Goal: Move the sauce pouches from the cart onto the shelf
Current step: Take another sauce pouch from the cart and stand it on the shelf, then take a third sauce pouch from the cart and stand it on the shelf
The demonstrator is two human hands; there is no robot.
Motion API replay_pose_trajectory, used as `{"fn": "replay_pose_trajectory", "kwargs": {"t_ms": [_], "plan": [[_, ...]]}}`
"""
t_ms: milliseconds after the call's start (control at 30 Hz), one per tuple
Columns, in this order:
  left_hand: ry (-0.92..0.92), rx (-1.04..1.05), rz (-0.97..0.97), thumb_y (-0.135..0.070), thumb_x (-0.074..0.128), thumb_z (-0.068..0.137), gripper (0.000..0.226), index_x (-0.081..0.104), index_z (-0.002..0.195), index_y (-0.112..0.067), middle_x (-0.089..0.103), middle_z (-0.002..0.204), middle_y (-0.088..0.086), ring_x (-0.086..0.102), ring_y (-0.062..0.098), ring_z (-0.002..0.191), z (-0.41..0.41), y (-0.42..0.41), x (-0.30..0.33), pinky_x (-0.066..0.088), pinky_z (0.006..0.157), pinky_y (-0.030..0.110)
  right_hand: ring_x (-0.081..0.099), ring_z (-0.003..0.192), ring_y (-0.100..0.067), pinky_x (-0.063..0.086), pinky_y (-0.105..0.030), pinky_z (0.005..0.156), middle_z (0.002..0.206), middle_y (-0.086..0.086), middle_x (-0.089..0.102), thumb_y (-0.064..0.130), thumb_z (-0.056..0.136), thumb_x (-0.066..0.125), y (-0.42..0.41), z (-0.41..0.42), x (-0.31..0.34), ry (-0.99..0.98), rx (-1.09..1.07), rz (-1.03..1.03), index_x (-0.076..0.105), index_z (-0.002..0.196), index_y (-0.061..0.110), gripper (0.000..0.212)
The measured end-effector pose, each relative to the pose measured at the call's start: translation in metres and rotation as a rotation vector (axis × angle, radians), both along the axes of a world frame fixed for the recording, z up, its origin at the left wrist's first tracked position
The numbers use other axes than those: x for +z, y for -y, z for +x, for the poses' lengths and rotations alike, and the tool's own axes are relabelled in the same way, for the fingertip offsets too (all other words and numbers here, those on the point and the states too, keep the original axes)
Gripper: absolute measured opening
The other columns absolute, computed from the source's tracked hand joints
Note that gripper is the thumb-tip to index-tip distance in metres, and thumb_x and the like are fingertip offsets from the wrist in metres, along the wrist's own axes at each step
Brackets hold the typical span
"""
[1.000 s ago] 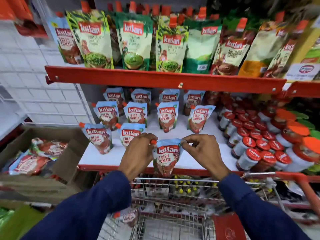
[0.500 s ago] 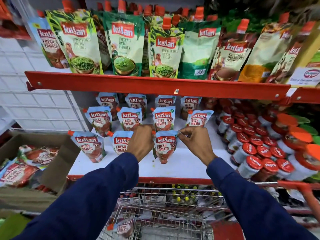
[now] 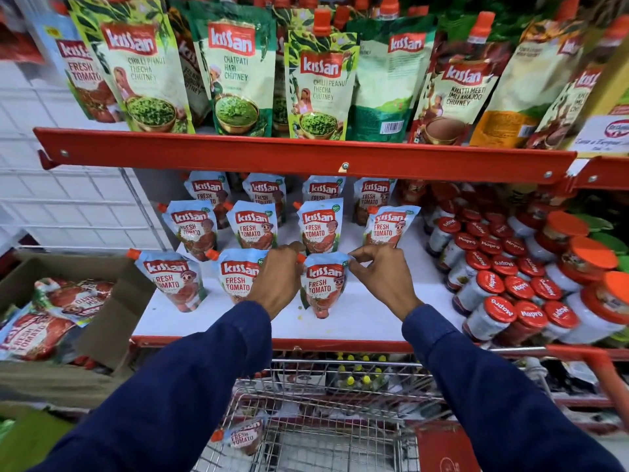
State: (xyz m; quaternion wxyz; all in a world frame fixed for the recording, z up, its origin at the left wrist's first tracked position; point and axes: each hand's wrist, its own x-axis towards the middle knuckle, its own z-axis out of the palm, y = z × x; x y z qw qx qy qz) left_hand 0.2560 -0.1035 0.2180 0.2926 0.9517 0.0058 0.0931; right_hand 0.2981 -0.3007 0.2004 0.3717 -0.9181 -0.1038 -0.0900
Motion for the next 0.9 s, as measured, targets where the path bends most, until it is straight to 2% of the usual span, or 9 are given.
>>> {"fn": "replay_pose_trajectory", "kwargs": {"t_ms": [67, 133, 233, 333, 367, 433, 567, 700, 900], "plan": [[-0.019, -0.024, -0.015, -0.007, 0.067, 0.090, 0.036, 0.057, 0.124, -0.006, 0.067, 0.119, 0.018, 0.065, 0.035, 0.099, -0.008, 0.001, 0.005, 0.052, 0.080, 0.035, 0.064, 0.076, -0.013, 0.045, -0.026, 0.069, 0.098, -0.001, 0.080, 0.024, 0.088, 0.072, -0.001, -0.003, 0.001, -0.020, -0.004, 0.004, 0.078, 0.101, 0.017, 0.016], [-0.025, -0.069, -0.001, -0.011, 0.070, 0.088, 0.050, 0.049, 0.134, -0.006, 0.059, 0.134, 0.017, 0.059, 0.035, 0.117, -0.015, 0.002, 0.007, 0.049, 0.094, 0.039, 0.066, 0.079, -0.015, 0.044, -0.026, 0.069, 0.101, -0.001, 0.079, 0.025, 0.089, 0.070, -0.004, -0.006, 0.002, -0.033, -0.008, -0.008, 0.077, 0.105, 0.018, 0.018], [-0.066, -0.137, 0.045, -0.015, 0.070, 0.087, 0.071, 0.032, 0.147, -0.016, 0.039, 0.154, 0.014, 0.043, 0.035, 0.136, -0.023, 0.001, 0.006, 0.040, 0.109, 0.047, 0.070, 0.082, -0.018, 0.051, -0.030, 0.072, 0.109, 0.000, 0.078, 0.029, 0.089, 0.069, -0.008, -0.010, 0.000, -0.046, -0.041, -0.036, 0.072, 0.112, 0.018, 0.026], [-0.024, -0.201, 0.129, -0.017, 0.069, 0.087, 0.085, 0.015, 0.151, -0.028, 0.014, 0.164, 0.011, 0.039, 0.039, 0.138, -0.038, -0.002, 0.000, 0.049, 0.100, 0.055, 0.069, 0.106, -0.029, 0.056, -0.041, 0.086, 0.125, -0.006, 0.071, 0.039, 0.089, 0.066, -0.011, -0.023, -0.008, -0.013, -0.126, -0.071, 0.060, 0.127, 0.014, 0.046], [0.008, -0.217, 0.173, -0.020, 0.068, 0.088, 0.086, 0.012, 0.152, -0.028, 0.010, 0.165, 0.009, 0.039, 0.038, 0.138, -0.046, -0.004, -0.004, 0.051, 0.096, 0.055, 0.064, 0.115, -0.032, 0.056, -0.043, 0.089, 0.132, -0.008, 0.066, 0.041, 0.089, 0.064, -0.012, -0.031, -0.012, 0.011, -0.138, -0.090, 0.055, 0.133, 0.014, 0.053], [0.047, -0.251, 0.278, -0.028, 0.066, 0.090, 0.085, 0.009, 0.153, -0.026, 0.001, 0.166, 0.009, 0.030, 0.037, 0.143, -0.066, -0.009, -0.018, 0.047, 0.102, 0.054, 0.051, 0.129, -0.036, 0.052, -0.049, 0.097, 0.148, -0.013, 0.052, 0.044, 0.089, 0.060, -0.017, -0.052, -0.024, 0.056, -0.124, -0.186, 0.040, 0.146, 0.013, 0.068], [-0.027, -0.312, 0.397, -0.033, 0.061, 0.092, 0.089, -0.003, 0.154, -0.025, -0.013, 0.164, 0.010, -0.002, 0.035, 0.151, -0.114, -0.025, -0.058, 0.017, 0.120, 0.056, 0.014, 0.152, -0.040, 0.022, -0.057, 0.121, 0.167, -0.017, 0.014, 0.045, 0.087, 0.057, -0.029, -0.099, -0.056, 0.044, -0.055, -0.403, 0.016, 0.157, 0.012, 0.088], [-0.150, -0.286, 0.364, -0.047, 0.042, 0.096, 0.079, -0.008, 0.154, -0.026, -0.021, 0.162, 0.008, -0.017, 0.031, 0.149, -0.161, -0.051, -0.094, 0.002, 0.121, 0.052, -0.006, 0.154, -0.041, 0.005, -0.061, 0.123, 0.168, -0.020, -0.001, 0.046, 0.089, 0.051, -0.044, -0.141, -0.095, 0.060, 0.037, -0.509, 0.008, 0.158, 0.011, 0.089], [-0.336, -0.213, 0.301, -0.043, 0.050, 0.094, 0.078, 0.005, 0.155, -0.021, -0.001, 0.165, 0.010, 0.002, 0.033, 0.151, -0.214, -0.103, -0.172, 0.015, 0.122, 0.052, 0.004, 0.155, -0.037, 0.013, -0.061, 0.123, 0.168, -0.015, 0.011, 0.037, 0.091, 0.054, -0.076, -0.192, -0.161, -0.047, 0.207, -0.580, 0.023, 0.156, 0.010, 0.076]]}}
